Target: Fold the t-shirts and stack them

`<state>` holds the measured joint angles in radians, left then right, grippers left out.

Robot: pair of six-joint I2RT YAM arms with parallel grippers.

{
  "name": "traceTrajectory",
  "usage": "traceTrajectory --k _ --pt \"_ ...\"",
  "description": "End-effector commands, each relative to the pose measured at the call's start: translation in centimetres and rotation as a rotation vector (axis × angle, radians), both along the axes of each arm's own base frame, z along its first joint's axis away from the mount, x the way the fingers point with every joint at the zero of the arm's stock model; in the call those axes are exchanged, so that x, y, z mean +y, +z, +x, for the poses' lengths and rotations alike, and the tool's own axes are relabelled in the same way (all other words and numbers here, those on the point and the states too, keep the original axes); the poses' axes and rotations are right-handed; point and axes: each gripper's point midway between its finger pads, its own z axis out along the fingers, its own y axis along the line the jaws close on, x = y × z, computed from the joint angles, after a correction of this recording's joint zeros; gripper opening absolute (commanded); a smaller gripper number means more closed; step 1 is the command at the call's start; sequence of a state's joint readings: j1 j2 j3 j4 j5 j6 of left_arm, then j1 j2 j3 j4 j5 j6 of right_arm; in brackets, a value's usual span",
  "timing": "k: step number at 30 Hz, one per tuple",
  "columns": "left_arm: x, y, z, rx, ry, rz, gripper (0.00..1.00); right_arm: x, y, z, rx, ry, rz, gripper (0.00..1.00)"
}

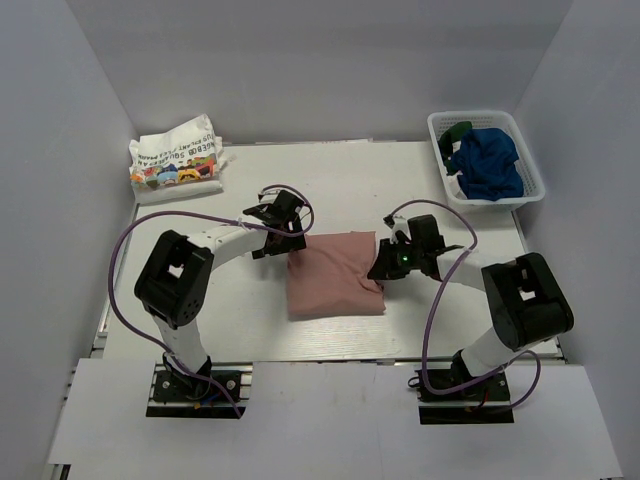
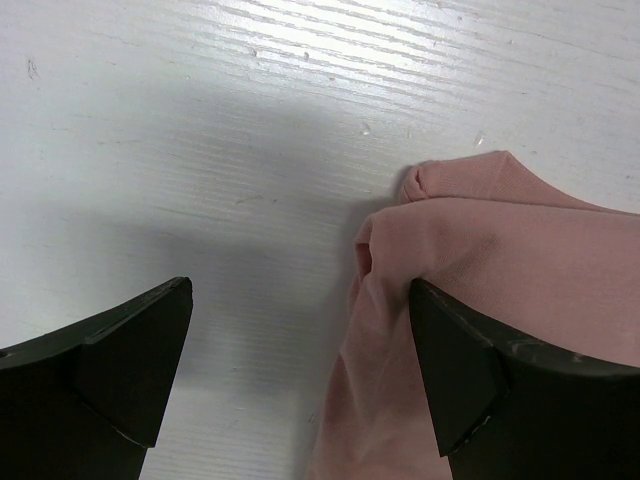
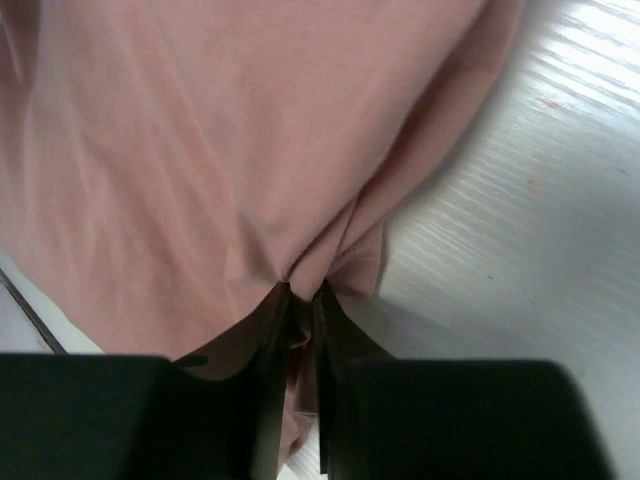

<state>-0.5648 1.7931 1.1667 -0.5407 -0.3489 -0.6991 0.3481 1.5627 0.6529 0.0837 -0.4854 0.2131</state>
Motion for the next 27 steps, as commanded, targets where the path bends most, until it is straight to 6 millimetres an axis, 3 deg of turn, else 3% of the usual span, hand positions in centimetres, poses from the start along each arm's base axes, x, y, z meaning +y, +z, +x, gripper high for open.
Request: traceTrajectory --k 1,4,8,13,16,17,18,20,25,27 --pt "-0.3 1.0 0.5 -0.024 0.011 -0.025 0.99 1.6 1.4 0.2 -0.022 0.050 0.055 0.15" --pt "-0.1 0.7 0.3 -0.016 0.011 -0.021 0.99 2.6 3.0 0.3 -0.039 0.067 0.116 0.00" --pt "-0.1 0.7 0.3 -0.016 0.011 -0.020 0.99 3.3 4.9 0.4 -0.066 0.079 0.166 0.00" --pt "-0.2 0.7 0.2 -0.012 0.007 -0.027 0.99 3.5 5.1 0.5 -0.051 0.065 0.192 0.00" --pt "-0.1 0.2 0.0 0.005 0.007 -0.017 0.99 3.4 3.8 0.4 0.000 0.046 0.176 0.27" --pt "-0.1 0.2 0.0 0.005 0.007 -0.017 0.99 3.5 3.5 0.2 0.015 0.049 0.180 0.45" --pt "0.0 0.0 -0.1 0.005 0.007 -0.017 0.99 3.4 3.1 0.2 0.033 0.044 0.175 0.90" --pt "0.1 0.0 -0.4 0.007 0.007 -0.016 0.99 3.2 2.9 0.1 0.032 0.040 0.159 0.90" --pt "0.4 -0.2 -0.8 0.013 0.007 -0.012 0.99 2.7 5.6 0.8 -0.057 0.035 0.136 0.90" --pt "0.2 0.7 -0.5 -0.013 0.007 -0.028 0.99 2.6 6.2 0.9 -0.073 0.029 0.118 0.90"
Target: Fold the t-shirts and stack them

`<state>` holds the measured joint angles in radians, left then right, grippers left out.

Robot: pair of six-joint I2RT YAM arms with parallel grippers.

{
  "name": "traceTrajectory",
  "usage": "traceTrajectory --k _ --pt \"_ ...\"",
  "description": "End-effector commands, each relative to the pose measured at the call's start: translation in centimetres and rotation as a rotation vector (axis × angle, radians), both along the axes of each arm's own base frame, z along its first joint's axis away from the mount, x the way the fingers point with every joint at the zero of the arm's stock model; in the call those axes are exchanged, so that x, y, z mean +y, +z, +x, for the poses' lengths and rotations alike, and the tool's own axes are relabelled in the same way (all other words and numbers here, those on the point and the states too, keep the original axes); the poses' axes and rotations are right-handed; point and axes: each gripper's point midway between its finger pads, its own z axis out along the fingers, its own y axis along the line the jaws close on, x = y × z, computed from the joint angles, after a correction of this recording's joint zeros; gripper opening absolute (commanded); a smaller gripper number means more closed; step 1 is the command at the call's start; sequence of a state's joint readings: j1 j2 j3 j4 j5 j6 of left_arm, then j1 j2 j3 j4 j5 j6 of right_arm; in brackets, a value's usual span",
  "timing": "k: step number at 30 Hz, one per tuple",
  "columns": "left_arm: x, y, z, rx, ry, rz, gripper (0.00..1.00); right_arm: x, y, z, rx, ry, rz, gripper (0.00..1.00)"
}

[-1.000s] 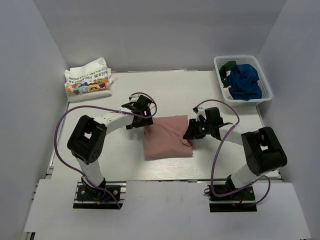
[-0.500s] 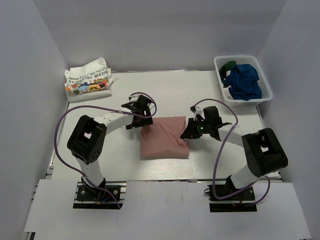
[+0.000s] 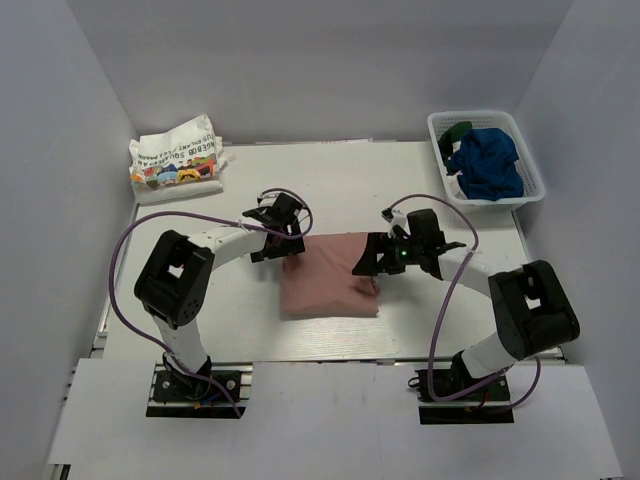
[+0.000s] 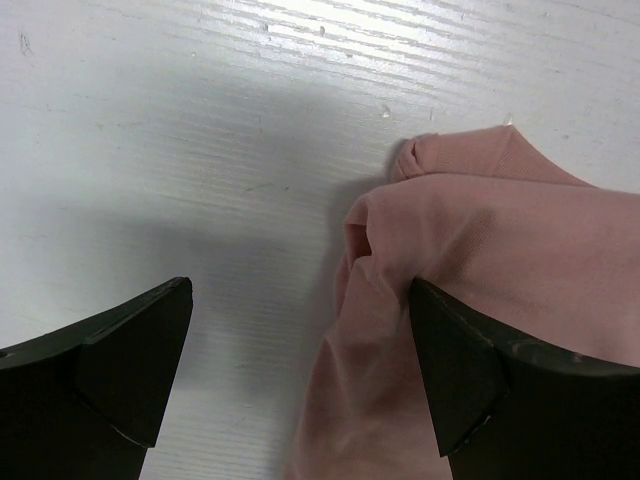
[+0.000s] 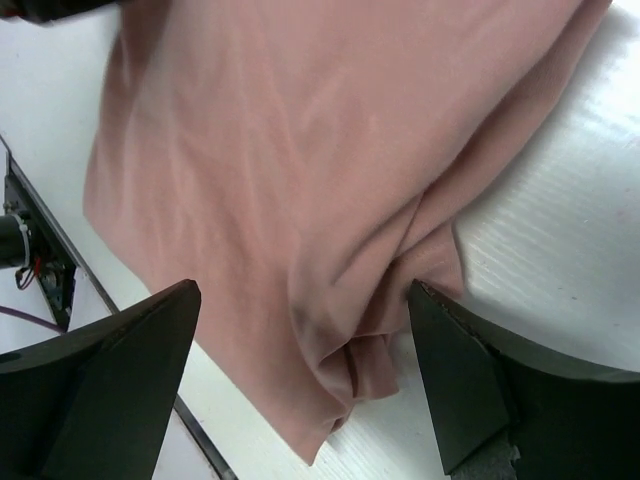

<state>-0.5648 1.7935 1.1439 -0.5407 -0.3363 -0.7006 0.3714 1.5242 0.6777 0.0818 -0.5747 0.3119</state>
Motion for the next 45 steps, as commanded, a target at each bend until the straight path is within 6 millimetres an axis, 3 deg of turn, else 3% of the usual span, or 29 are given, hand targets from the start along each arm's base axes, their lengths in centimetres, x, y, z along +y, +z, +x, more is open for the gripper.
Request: traceTrajectory --k 1,5,9,13,16,17,18,19,23,27,34,36,37,40,43,44,45 --pt "0.2 1.2 0.0 -0.031 0.011 -0.025 0.99 0.3 3.8 1.7 -0.126 -0.001 -0.005 0.90" --pt "0.6 1.6 0.0 -0.050 0.020 -0.016 0.99 -0.2 3.1 1.6 -0.119 -0.030 -0.084 0.90" --pt "0.7 1.7 -0.2 -0.049 0.020 -0.016 0.99 0.7 2.3 1.0 -0.115 0.014 -0.127 0.90" --pt "0.5 1.5 0.2 -0.059 0.020 -0.022 0.99 0.1 0.9 1.8 -0.106 -0.033 -0.214 0.87" --pt "0.5 1.5 0.2 -0.059 0.020 -0.022 0.99 0.1 -0.1 2.3 -0.069 -0.060 -0.245 0.61" --pt "0.7 1.6 0.2 -0.063 0.017 -0.009 0.99 0.4 -0.1 2.6 -0.076 -0.059 -0.234 0.27" --pt "0.7 1.6 0.2 -0.063 0.017 -0.009 0.99 0.6 0.1 2.7 -0.082 -0.058 -0.224 0.09" --pt "0.7 1.6 0.2 -0.063 0.017 -0.009 0.99 0.6 0.3 2.9 -0.076 -0.087 -0.213 0.00" --pt "1.2 1.6 0.5 -0.069 0.031 0.001 0.99 -0.1 2.4 4.1 -0.139 -0.173 -0.209 0.00" --pt "1.1 1.3 0.6 -0.069 0.031 0.001 0.99 -2.0 0.7 3.8 -0.088 -0.250 -0.276 0.00" --pt "1.0 1.3 0.1 -0.071 0.014 -0.018 0.99 -2.2 -3.6 2.9 0.058 -0.278 -0.290 0.00" --pt "0.5 2.0 0.2 -0.090 -0.003 -0.048 0.99 -2.6 -4.6 2.9 0.085 -0.293 -0.323 0.09" --pt "0.5 1.8 -0.3 -0.077 -0.021 -0.055 0.99 -2.8 -4.7 3.2 0.086 -0.304 -0.337 0.21" --pt "-0.2 2.3 -0.7 -0.091 -0.074 -0.100 0.99 -2.5 -5.0 3.0 0.099 -0.281 -0.337 0.21" --pt "-1.1 2.5 -1.4 -0.101 -0.114 -0.137 0.99 -1.9 -3.2 3.3 0.045 -0.262 -0.289 0.49" --pt "-1.4 2.7 -1.5 -0.109 -0.123 -0.158 0.99 -1.9 -2.5 3.3 0.031 -0.262 -0.284 0.90" --pt "-1.2 2.4 -1.8 -0.099 -0.123 -0.153 0.99 -2.0 -1.6 3.6 0.006 -0.270 -0.275 0.91"
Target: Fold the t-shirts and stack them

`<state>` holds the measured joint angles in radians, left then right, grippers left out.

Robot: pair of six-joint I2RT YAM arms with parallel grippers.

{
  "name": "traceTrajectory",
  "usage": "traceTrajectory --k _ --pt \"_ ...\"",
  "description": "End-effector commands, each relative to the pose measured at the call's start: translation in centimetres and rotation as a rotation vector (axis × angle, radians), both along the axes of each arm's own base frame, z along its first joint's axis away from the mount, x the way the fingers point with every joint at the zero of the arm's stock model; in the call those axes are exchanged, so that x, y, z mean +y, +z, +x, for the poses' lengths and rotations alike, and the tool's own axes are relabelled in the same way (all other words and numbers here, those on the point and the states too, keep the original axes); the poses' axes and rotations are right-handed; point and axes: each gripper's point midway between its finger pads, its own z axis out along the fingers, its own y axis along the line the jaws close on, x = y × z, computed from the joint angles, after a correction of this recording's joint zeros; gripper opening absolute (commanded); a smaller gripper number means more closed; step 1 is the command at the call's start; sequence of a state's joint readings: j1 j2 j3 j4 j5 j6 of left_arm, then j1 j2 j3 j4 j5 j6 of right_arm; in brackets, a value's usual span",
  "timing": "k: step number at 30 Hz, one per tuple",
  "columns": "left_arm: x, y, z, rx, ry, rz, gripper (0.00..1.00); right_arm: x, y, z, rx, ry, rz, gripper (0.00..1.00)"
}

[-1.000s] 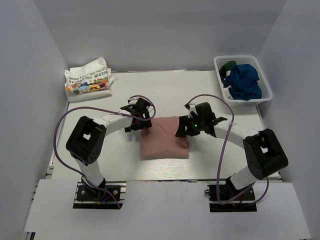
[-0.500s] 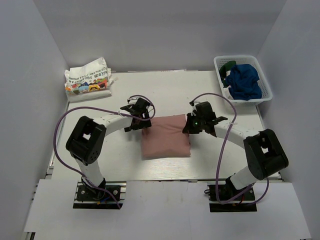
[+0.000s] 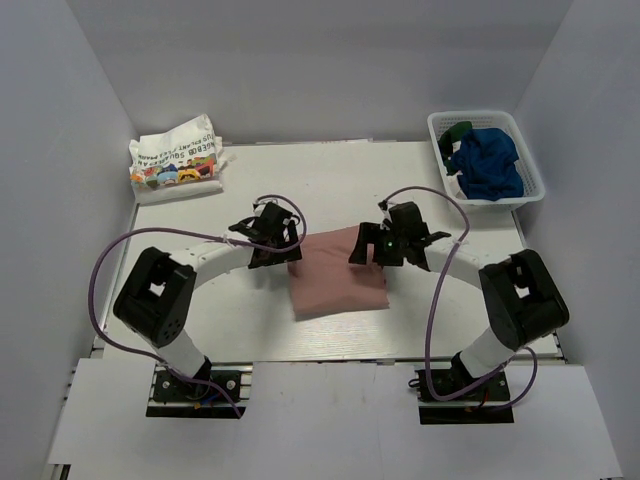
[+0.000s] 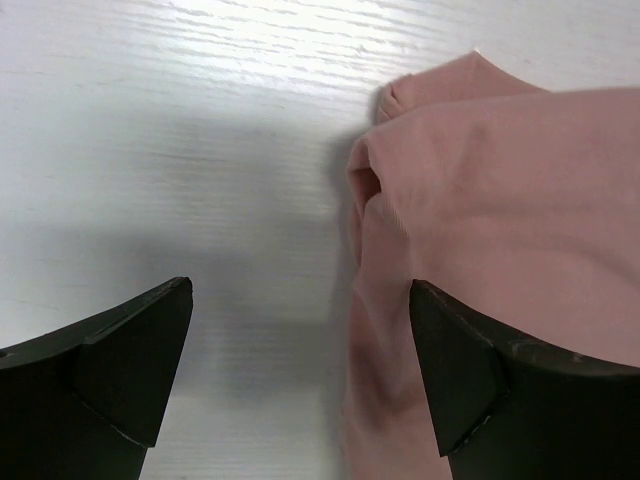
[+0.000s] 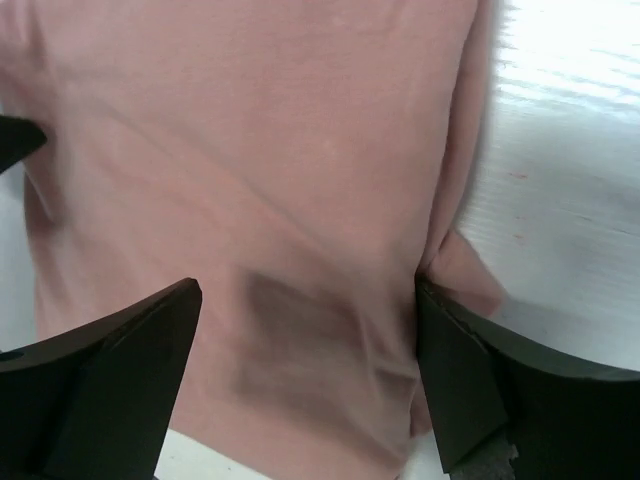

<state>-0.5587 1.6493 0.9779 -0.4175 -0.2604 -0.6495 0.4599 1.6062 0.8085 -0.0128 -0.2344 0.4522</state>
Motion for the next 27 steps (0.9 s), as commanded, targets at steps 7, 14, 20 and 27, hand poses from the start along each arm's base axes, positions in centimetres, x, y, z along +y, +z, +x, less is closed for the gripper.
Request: traceTrajectory --k 7,14,20,27 --pt "-2.8 1.7 -2.2 -0.039 -0.129 -0.179 0.99 -2.0 4.6 0.0 -0.139 -0.015 -0.034 0.91" --pt "-4.8 -0.6 -3.8 0.048 -0.191 -0.282 0.99 -2.2 6.9 -0.5 -0.196 -0.017 -0.006 0.91" --pt "-6.9 -2.8 -5.2 0.137 -0.242 -0.362 0.83 -3.1 6.8 -0.8 -0.211 -0.051 -0.024 0.91" --pt "-7.1 -4.9 -5.1 0.183 -0.225 -0.333 0.36 -4.7 7.9 -0.2 -0.285 -0.107 -0.072 0.91"
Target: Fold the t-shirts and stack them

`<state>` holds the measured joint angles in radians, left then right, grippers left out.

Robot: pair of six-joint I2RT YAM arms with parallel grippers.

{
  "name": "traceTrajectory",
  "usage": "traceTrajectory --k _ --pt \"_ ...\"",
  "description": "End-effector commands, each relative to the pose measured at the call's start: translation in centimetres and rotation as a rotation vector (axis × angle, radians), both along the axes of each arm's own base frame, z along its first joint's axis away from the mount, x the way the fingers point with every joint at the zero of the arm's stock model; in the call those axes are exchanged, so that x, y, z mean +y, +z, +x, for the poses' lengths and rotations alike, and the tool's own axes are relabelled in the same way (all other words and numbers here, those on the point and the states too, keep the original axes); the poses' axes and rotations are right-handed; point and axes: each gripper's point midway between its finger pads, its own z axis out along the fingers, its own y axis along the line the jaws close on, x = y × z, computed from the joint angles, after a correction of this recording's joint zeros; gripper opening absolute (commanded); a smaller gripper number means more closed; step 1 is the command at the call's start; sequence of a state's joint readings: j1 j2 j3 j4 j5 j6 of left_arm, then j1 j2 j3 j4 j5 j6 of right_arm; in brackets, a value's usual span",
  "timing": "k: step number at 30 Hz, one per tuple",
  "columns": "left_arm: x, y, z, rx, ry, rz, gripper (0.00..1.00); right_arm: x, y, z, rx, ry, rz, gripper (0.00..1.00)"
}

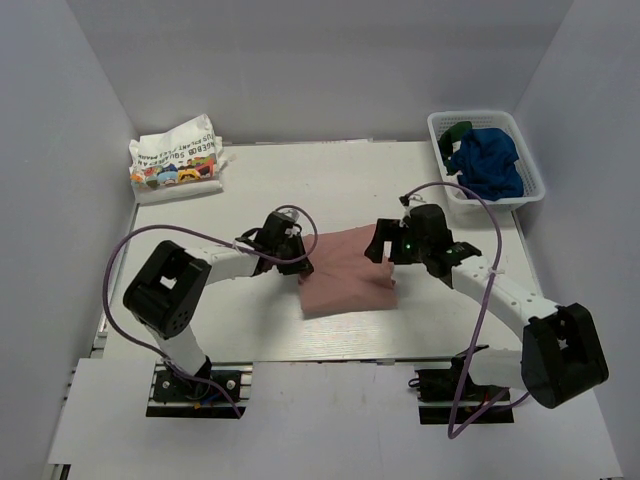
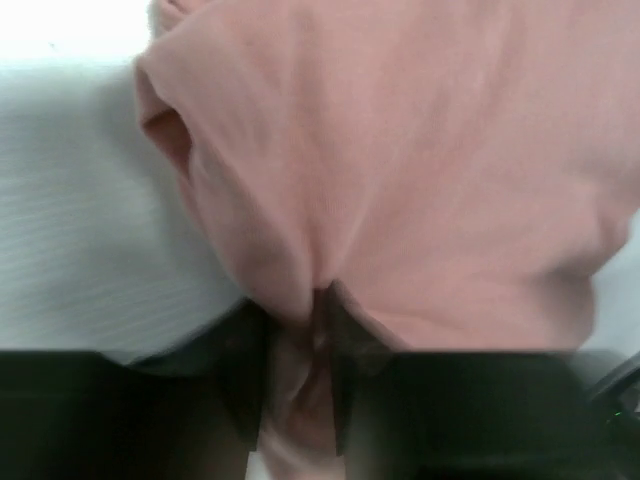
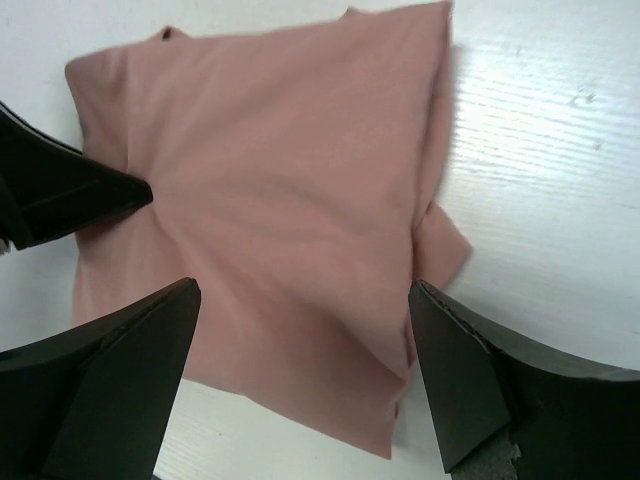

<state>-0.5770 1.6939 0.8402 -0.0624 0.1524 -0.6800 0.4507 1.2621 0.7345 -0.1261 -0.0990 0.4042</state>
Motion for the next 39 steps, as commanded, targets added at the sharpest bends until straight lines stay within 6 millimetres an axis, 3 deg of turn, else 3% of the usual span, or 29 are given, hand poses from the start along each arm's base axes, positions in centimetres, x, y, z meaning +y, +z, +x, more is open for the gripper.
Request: traceTrajectory --k 1,2,4,5,6,8,10,11,14,15,19,24,26,29,30,34,39 --pt "0.7 -3.0 -2.0 0.120 -0.013 0.083 0.10 -1.3 1.4 0.9 -0.087 -0.040 -0.036 0.91" --pt "1.4 -3.7 -1.4 0.102 -0.021 0.147 0.00 -1.6 1.9 1.0 -0.105 -0.052 -0.039 0.91" --pt "1.8 -2.3 0.9 0.070 -0.013 0.235 0.00 -2.0 2.1 1.1 -0.116 -0.063 -0.044 0.91" --pt "3.0 -1.8 2.5 0.015 0.009 0.330 0.00 -2.4 2.2 1.4 -0.130 -0.087 -0.064 0.91" --pt "2.7 0.4 4.9 -0.050 0.025 0.355 0.00 -3.0 2.3 1.6 -0.141 -0.110 -0.078 0.91" --pt "5.0 1.8 6.7 -0.105 0.063 0.509 0.00 -3.2 2.4 1.6 -0.146 -0.115 -0.088 0.91" --pt "5.7 4.4 9.0 -0.183 0.084 0.556 0.00 -3.6 2.5 1.7 -0.153 -0.133 -0.097 0.91" --pt "7.1 5.6 9.9 -0.225 0.102 0.620 0.00 -3.7 2.4 1.7 -0.156 -0.133 -0.102 0.91" --pt "8.6 9.4 12.1 -0.365 0.140 0.715 0.00 -3.8 2.6 1.9 -0.170 -0.136 -0.107 0.91" --pt "8.8 9.8 12.6 -0.400 0.069 0.765 0.00 -3.8 2.7 2.0 -0.168 -0.138 -0.107 0.91" --pt "10.0 14.6 15.7 -0.558 0.058 0.864 0.00 -3.6 3.0 3.0 -0.154 -0.141 -0.122 0.91" --pt "13.4 17.3 19.3 -0.571 0.075 0.960 0.00 -2.9 3.1 3.9 -0.121 -0.137 -0.120 0.91" --pt "14.6 17.5 20.4 -0.561 0.063 1.002 0.00 -2.6 2.9 4.0 -0.109 -0.130 -0.115 0.91" --pt "17.3 19.8 22.3 -0.579 0.094 1.034 0.00 -2.2 2.9 4.1 -0.103 -0.116 -0.105 0.91" --pt "17.4 19.6 22.9 -0.583 0.073 1.020 0.00 -2.3 2.7 4.1 -0.095 -0.121 -0.108 0.91" --pt "21.1 20.3 25.3 -0.579 0.061 1.064 0.00 -2.0 2.8 4.2 -0.087 -0.118 -0.106 0.91" --pt "24.0 23.0 28.3 -0.633 0.056 1.076 0.00 -1.5 3.2 4.8 -0.082 -0.113 -0.095 0.91"
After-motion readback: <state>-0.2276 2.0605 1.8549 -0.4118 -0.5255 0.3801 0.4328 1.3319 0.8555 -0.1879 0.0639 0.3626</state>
